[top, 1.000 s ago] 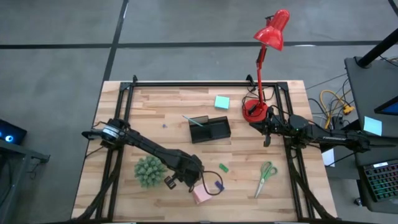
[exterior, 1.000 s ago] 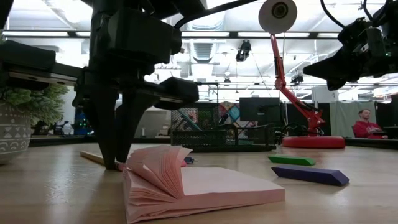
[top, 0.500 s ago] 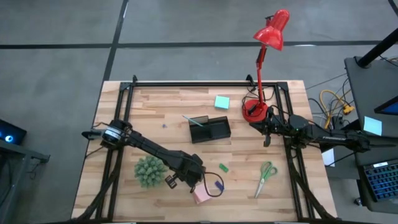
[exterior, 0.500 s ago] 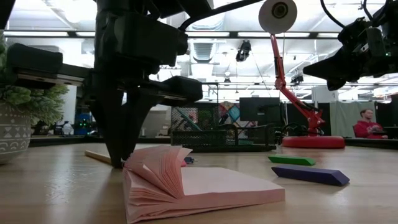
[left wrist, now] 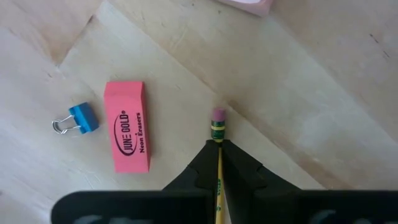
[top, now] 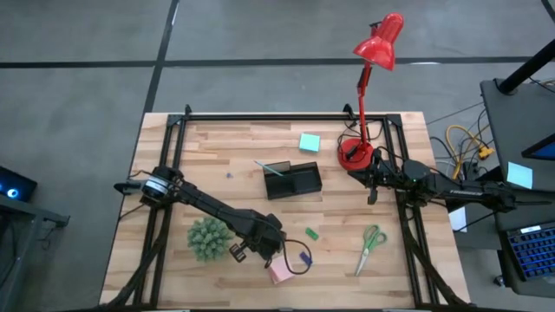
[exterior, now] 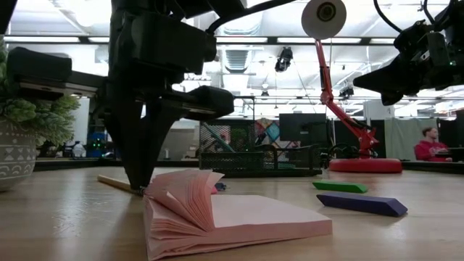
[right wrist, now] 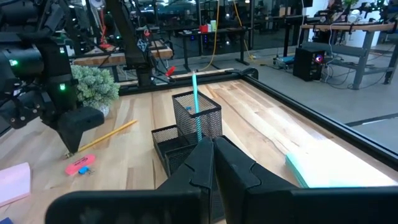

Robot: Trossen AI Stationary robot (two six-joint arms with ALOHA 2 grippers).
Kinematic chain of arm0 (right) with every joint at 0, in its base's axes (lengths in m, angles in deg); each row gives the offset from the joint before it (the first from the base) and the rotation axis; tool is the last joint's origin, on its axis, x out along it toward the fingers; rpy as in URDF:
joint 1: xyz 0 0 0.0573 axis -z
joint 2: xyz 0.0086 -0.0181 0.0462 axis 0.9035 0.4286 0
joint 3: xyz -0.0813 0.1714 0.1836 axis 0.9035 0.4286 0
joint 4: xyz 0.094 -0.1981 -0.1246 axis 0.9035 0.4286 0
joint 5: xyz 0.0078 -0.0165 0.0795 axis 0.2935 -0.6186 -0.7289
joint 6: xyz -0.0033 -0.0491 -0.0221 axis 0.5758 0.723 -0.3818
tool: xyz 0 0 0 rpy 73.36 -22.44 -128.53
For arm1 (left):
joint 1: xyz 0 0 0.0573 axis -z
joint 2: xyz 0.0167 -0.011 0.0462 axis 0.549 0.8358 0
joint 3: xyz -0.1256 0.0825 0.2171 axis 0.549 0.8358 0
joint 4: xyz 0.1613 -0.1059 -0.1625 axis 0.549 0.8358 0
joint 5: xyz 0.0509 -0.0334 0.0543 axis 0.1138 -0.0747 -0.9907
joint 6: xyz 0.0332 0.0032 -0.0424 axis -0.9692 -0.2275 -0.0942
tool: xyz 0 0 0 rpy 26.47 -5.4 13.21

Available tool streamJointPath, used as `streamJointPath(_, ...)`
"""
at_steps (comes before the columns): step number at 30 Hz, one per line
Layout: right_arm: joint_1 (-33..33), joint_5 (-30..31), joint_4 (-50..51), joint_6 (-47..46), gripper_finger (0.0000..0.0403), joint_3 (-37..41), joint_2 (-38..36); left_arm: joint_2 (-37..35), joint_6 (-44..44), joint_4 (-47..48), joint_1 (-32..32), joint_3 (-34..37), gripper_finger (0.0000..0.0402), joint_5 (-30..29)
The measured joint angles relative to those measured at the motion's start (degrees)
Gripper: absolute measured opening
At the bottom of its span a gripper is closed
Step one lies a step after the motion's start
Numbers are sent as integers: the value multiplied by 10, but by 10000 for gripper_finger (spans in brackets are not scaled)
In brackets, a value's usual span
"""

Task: Pick and place office supplies into organizer
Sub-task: Put the yellow pencil into the black desk organizer

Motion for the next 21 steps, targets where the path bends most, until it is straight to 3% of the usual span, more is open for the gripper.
streamJointPath(13, 0, 0, 0, 0, 9, 0, 0, -2, 4, -2, 0, 0, 2, -10)
streamJointPath(21, 0, 0, 0, 0, 9, 0, 0, -2, 19, 1, -1, 0, 86, -15)
